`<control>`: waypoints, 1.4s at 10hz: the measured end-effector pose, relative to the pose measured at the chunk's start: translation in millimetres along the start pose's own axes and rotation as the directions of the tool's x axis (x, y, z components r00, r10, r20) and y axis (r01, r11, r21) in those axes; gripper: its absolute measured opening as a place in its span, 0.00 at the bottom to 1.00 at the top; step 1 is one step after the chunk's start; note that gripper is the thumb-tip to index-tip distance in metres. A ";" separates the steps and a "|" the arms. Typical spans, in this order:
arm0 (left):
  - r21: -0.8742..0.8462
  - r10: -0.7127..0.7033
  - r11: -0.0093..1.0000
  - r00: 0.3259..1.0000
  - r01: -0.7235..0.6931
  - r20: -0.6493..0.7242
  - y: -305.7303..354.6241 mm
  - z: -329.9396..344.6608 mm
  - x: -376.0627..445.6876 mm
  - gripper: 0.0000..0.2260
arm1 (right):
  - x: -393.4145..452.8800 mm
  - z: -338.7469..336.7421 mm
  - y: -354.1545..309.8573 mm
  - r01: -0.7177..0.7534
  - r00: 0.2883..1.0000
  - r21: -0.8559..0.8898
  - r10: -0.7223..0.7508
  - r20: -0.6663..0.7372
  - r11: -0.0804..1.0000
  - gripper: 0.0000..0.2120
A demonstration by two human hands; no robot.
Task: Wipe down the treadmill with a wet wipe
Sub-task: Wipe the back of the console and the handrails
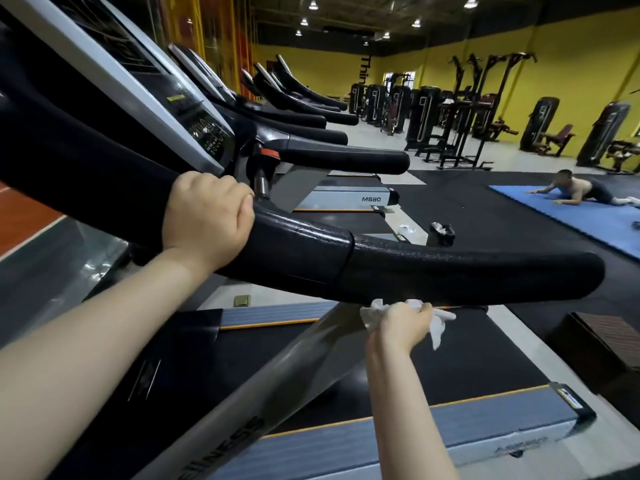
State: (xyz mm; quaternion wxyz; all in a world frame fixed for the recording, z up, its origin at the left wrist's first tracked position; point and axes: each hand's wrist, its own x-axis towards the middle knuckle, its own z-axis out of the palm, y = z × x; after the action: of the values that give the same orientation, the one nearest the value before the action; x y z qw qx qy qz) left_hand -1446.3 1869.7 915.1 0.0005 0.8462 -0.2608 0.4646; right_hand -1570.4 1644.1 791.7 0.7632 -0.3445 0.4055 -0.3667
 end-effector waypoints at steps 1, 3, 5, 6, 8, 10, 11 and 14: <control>-0.001 0.003 1.000 1.000 -0.003 0.000 -0.7 -0.8 -1.4 0.17 | -6.8 3.7 20.6 0.061 0.998 0.038 -0.061 0.006 0.997 0.18; 0.015 0.000 1.000 1.000 0.000 0.012 1.1 -5.0 -1.4 0.18 | -42.3 31.9 55.0 0.005 1.000 0.092 -0.006 0.007 0.996 0.12; 0.008 0.018 1.000 0.999 -0.018 0.034 0.2 -4.1 -2.3 0.21 | -60.1 34.7 53.2 -0.198 0.953 0.081 0.173 0.249 0.977 0.13; -0.004 0.018 1.000 1.000 -0.018 0.009 -0.2 -2.2 -2.5 0.20 | -55.9 12.2 40.3 -0.284 0.863 0.047 0.234 0.448 0.958 0.16; -0.030 0.012 0.999 1.000 -0.012 -0.029 0.3 -1.9 -3.5 0.19 | -62.1 -22.0 2.0 -0.046 0.796 -0.286 0.208 0.568 0.957 0.10; -0.045 -0.023 0.999 0.999 0.021 -0.044 2.4 -0.6 -2.7 0.19 | -56.4 24.2 -81.8 0.903 0.427 -0.285 -0.588 0.687 0.322 0.08; -0.047 -0.036 0.998 0.998 0.034 -0.053 3.6 1.3 -2.1 0.18 | -36.2 90.2 -97.1 0.946 0.241 -0.297 -0.328 0.913 -0.130 0.07; -0.026 -0.224 0.974 0.975 0.224 0.008 15.2 -2.1 6.6 0.17 | -33.1 178.3 -90.3 0.958 0.273 -0.284 0.399 0.875 -0.033 0.17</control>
State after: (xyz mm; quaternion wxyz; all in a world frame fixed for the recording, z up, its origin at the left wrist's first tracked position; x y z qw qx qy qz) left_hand -1451.8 1854.2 917.8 0.0634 0.8713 -0.1699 0.4561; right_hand -1453.6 1668.0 955.6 0.2272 -0.9699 -0.0763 0.0429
